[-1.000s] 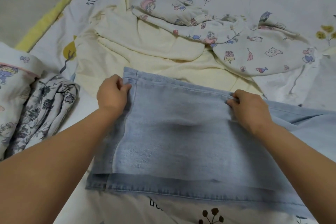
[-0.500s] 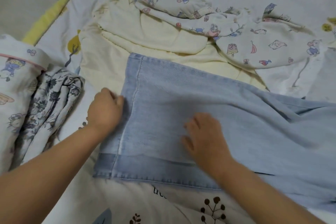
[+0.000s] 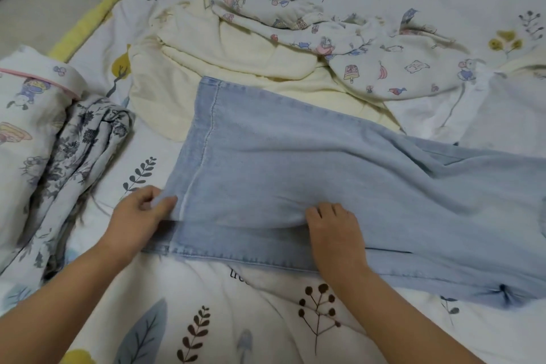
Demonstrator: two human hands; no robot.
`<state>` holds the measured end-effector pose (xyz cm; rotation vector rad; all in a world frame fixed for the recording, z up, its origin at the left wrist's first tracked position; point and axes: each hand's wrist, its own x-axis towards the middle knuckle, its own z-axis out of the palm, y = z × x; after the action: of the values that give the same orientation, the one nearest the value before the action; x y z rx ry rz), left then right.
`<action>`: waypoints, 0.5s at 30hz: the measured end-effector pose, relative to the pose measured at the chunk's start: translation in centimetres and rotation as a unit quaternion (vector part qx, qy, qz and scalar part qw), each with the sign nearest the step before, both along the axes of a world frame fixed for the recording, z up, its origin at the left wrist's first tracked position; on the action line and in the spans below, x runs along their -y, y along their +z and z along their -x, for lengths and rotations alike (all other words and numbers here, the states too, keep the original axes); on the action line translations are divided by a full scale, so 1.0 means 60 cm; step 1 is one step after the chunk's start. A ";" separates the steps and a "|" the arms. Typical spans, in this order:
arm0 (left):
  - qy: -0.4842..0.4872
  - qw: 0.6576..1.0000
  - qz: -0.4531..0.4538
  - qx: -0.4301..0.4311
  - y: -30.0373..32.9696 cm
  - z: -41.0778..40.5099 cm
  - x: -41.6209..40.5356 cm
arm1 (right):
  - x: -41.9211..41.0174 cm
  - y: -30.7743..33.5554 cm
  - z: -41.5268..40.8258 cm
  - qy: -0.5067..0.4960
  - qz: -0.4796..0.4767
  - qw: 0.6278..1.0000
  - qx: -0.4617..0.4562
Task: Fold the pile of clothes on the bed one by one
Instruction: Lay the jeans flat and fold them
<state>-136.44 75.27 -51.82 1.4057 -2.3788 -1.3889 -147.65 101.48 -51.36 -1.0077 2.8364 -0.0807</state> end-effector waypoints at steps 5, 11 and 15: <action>0.077 0.994 0.079 -0.020 0.000 -0.018 0.007 | -0.006 0.016 -0.016 0.026 0.081 0.996 0.019; 0.000 0.965 0.112 0.238 -0.028 -0.034 -0.013 | -0.059 0.002 -0.027 0.027 0.034 0.990 0.136; 0.043 0.972 0.109 0.202 -0.031 -0.021 -0.029 | -0.104 0.005 0.019 -0.097 0.057 0.990 0.083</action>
<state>-135.16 77.02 -53.66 1.8429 -2.5586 -0.8515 -148.81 107.70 -51.05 -0.7047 2.7918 -0.3326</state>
